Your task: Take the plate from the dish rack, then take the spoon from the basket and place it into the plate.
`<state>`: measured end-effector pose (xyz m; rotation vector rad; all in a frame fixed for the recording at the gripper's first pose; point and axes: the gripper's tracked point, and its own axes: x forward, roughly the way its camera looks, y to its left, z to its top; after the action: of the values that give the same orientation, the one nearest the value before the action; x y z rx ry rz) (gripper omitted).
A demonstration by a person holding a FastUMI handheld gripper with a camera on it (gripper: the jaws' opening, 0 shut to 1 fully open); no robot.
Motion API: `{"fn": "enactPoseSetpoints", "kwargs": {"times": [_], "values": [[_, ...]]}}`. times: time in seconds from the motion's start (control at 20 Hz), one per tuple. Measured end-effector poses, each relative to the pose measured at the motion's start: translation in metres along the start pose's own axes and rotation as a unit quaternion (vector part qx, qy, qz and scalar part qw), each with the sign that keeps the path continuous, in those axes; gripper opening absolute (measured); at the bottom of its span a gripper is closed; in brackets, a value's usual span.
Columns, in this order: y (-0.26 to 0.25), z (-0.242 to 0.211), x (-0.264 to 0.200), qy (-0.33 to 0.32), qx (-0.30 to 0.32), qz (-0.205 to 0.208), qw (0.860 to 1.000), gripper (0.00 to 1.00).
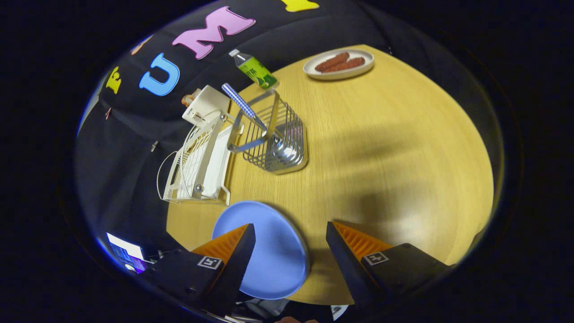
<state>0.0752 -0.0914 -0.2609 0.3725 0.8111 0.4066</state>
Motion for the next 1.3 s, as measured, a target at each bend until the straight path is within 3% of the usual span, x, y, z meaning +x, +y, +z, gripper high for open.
{"fn": "enactPoseSetpoints", "kwargs": {"times": [0.1, 0.3, 0.65, 1.1, 1.3], "values": [[0.010, 0.035, -0.017, -0.059, -0.054, -0.007, 0.997, 0.98], [0.045, 0.105, -0.034, -0.165, -0.146, -0.008, 0.975, 0.98], [0.095, 0.178, 0.013, -0.220, -0.235, -0.005, 0.947, 0.98], [0.076, 0.185, 0.114, -0.152, -0.242, -0.049, 0.957, 0.96], [0.066, 0.179, 0.132, -0.118, -0.207, -0.062, 0.969, 0.70]]}}
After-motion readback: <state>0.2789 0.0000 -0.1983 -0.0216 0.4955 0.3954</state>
